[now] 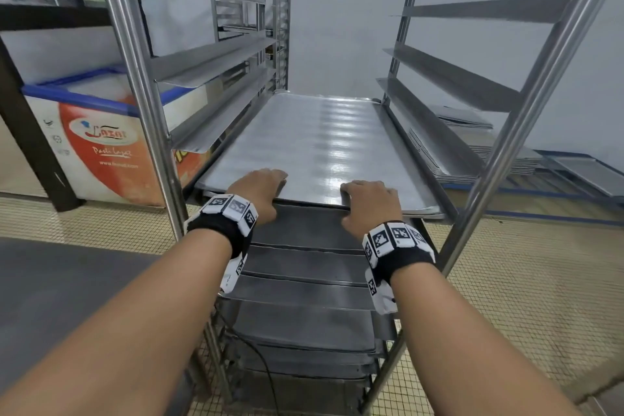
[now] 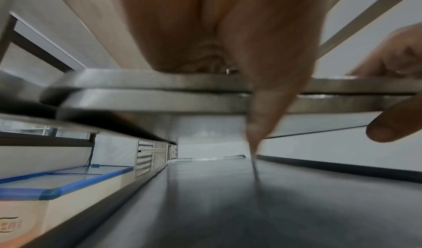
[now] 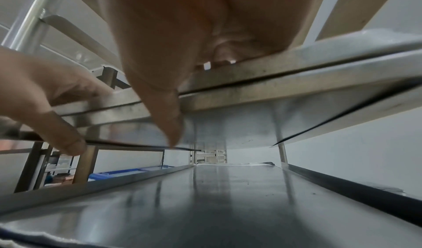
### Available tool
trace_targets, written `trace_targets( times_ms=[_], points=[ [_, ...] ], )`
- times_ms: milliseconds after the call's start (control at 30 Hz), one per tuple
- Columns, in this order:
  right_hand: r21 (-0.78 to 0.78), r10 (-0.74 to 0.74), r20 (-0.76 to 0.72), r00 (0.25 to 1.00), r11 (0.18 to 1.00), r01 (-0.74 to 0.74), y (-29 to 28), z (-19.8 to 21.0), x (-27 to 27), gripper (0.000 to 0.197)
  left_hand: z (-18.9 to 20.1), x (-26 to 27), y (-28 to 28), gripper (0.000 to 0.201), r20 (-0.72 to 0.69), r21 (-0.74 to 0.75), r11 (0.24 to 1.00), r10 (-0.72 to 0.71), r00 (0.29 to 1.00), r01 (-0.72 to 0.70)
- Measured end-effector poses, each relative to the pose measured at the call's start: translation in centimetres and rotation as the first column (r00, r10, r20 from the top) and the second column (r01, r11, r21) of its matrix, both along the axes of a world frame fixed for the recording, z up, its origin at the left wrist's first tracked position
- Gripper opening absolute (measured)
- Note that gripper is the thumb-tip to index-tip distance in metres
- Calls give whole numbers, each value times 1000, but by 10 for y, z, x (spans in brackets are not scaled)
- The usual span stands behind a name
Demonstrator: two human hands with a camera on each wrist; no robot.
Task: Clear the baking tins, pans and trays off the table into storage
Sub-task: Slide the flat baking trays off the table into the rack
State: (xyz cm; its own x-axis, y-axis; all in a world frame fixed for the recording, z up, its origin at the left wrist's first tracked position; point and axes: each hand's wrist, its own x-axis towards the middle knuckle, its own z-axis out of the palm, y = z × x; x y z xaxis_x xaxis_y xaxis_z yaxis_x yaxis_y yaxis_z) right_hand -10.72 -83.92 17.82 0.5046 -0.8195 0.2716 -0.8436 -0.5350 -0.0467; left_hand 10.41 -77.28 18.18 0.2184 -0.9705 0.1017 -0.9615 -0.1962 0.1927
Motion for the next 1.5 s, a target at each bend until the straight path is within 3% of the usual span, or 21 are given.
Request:
trace_targets(
  times_ms=[33, 100, 133, 200, 267, 333, 400, 467, 500, 567, 667, 800, 967, 1200, 1367, 1500],
  points=[
    [2, 12, 18, 1000, 1000, -12, 4, 2, -3, 22, 3, -1, 5, 77, -40, -31, 999, -38, 998, 37],
    [-6, 14, 105, 994, 1000, -14, 12, 4, -12, 44, 11, -3, 19, 90, -52, -131, 987, -105, 993, 97],
    [-14, 4, 186, 982, 1000, -2, 16, 6, -18, 53, 15, -3, 26, 88, -30, -218, 970, -113, 993, 104],
    [-53, -20, 399, 917, 998, 45, 20, 11, -35, 55, 24, -1, 39, 70, -6, -469, 880, -89, 996, 76],
    [-148, -46, 600, 799, 975, 167, 22, 17, -55, 45, 35, 3, 52, 54, -37, -750, 661, -10, 999, -21],
    [-210, -92, 747, 658, 907, 365, 20, 25, -75, 44, 47, 12, 62, 55, -163, -909, 372, 94, 982, -187],
    [-132, -182, 842, 508, 843, 521, 15, 36, -93, 57, 58, 25, 68, 63, -319, -932, 137, 138, 938, -337],
    [-38, -239, 884, 401, 819, 573, 5, 46, -108, 69, 63, 45, 66, 69, -461, -885, 10, 116, 880, -465],
    [-16, -250, 889, 384, 821, 571, -1, 50, -113, 71, 66, 54, 63, 71, -535, -843, 12, 92, 840, -538],
    [-24, -221, 890, 400, 852, 523, -16, 54, -121, 64, 69, 66, 57, 68, -624, -760, 134, 123, 771, -636],
    [-71, -129, 908, 398, 891, 449, -29, 61, -121, 41, 65, 79, 47, 60, -588, -731, 271, 214, 780, -626],
    [-45, -130, 932, 338, 884, 465, -42, 67, -116, 26, 57, 95, 35, 50, -583, -748, 264, 178, 793, -609],
    [-16, -156, 942, 298, 864, 503, -62, 64, -109, 26, 58, 99, 21, 35, -594, -733, 256, 213, 776, -631],
    [-22, -159, 936, 314, 864, 503, -94, 65, -92, 27, 56, 117, -15, 35, -597, -736, 269, 177, 783, -622],
    [-21, -154, 940, 303, 863, 504, -131, 67, -73, 25, 55, 137, -56, 53, -575, -752, 273, 174, 799, -600],
    [-22, -138, 948, 285, 870, 492, -164, 67, -61, 25, 58, 148, -93, 38, -584, -745, 265, 186, 790, -613]
  ],
)
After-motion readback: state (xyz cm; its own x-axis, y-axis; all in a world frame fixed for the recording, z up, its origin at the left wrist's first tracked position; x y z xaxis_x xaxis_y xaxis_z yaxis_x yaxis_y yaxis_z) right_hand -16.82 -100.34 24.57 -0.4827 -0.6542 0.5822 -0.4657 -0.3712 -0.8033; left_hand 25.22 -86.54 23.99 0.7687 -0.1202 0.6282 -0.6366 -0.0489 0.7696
